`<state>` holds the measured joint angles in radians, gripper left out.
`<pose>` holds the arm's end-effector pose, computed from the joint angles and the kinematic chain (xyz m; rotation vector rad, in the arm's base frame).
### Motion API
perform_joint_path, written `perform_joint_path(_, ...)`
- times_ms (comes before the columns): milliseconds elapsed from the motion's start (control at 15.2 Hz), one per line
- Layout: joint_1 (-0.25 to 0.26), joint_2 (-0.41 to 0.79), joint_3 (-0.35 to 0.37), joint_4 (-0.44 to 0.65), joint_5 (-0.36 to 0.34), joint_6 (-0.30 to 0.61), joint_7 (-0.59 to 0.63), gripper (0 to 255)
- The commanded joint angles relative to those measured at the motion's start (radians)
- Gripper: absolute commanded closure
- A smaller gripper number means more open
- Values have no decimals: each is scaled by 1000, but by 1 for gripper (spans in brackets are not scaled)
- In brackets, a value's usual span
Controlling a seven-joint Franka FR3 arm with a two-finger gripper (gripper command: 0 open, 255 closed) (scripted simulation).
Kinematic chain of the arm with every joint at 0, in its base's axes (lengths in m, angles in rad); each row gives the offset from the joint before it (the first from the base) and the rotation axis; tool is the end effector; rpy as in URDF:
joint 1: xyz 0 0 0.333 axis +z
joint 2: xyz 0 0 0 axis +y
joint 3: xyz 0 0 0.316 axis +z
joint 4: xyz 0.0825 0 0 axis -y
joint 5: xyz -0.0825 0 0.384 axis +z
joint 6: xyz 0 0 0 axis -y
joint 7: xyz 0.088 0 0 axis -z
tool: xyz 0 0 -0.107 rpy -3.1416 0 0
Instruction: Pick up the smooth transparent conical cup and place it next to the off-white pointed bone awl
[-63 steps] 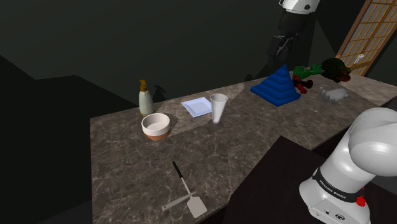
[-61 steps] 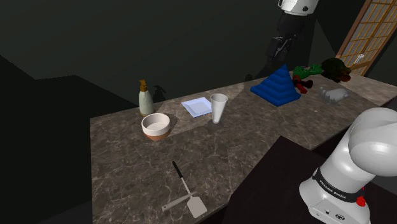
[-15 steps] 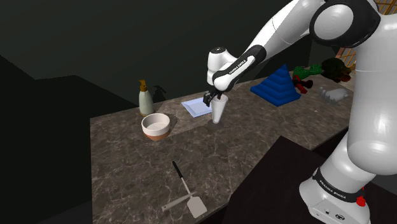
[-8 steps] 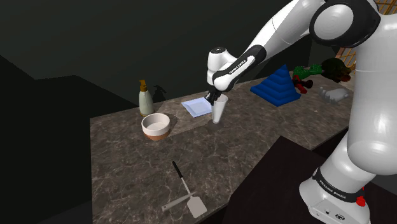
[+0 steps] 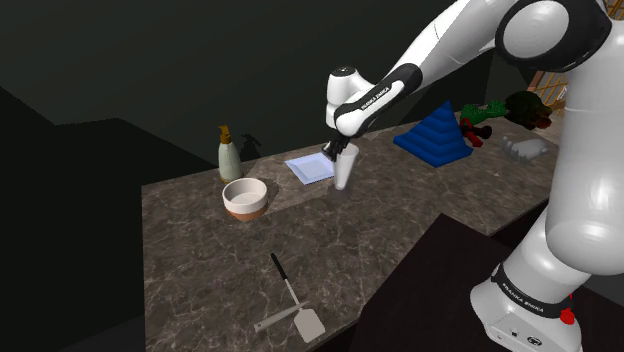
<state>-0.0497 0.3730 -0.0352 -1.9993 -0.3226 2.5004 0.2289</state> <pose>0.6171 -0.0496 0.2837 2.9212 -0.0926 0.2074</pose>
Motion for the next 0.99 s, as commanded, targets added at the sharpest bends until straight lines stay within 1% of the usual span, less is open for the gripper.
perform_joint_path(0, -2, -19, 3, 5, 7, -22, -9, 255)
perform_joint_path(924, -6, -126, 17, 54, 46, -175, -62, 255)
